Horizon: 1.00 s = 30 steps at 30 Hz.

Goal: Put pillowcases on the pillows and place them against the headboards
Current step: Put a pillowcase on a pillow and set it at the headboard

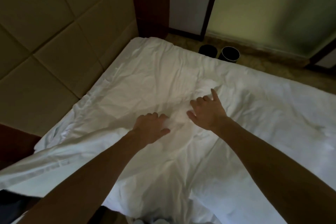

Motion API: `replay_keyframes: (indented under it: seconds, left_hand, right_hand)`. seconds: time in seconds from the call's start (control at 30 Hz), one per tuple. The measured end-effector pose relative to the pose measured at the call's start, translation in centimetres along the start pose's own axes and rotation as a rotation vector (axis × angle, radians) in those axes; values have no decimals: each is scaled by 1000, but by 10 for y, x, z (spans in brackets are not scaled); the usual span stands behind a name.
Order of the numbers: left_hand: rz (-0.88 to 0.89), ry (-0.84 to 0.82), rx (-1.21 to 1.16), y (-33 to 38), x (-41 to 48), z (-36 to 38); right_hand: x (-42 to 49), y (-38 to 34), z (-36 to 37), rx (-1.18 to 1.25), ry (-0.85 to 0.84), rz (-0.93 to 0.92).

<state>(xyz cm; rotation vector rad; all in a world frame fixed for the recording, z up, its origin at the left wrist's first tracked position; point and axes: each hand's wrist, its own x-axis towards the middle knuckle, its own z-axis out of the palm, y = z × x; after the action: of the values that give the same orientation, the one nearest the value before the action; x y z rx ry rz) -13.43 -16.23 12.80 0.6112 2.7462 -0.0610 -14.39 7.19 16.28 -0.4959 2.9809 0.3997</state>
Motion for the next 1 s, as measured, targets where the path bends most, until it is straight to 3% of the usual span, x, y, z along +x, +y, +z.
replay_keyframes:
  seconds: [0.17, 0.33, 0.47, 0.63, 0.87, 0.93, 1.0]
  left_hand:
    - [-24, -18, 35, 25, 28, -1]
    - [-53, -44, 76, 28, 34, 3]
    - [-72, 2, 97, 26, 34, 3]
    - [-124, 16, 54, 13, 37, 1]
    - [-139, -5, -17, 5, 27, 4]
    - [-132, 10, 6, 7, 22, 5]
    - [-141, 32, 8, 7, 18, 6]
  right_hand:
    - [-11, 53, 4, -71, -4, -11]
    - [-17, 72, 14, 90, -113, -109]
    - [-20, 79, 16, 123, 33, -149]
    - [-34, 86, 28, 118, 48, -263]
    - [-22, 67, 9, 321, 583, -228]
    - [-6, 51, -2, 328, 541, -258]
    - [11, 29, -9, 298, 398, -313]
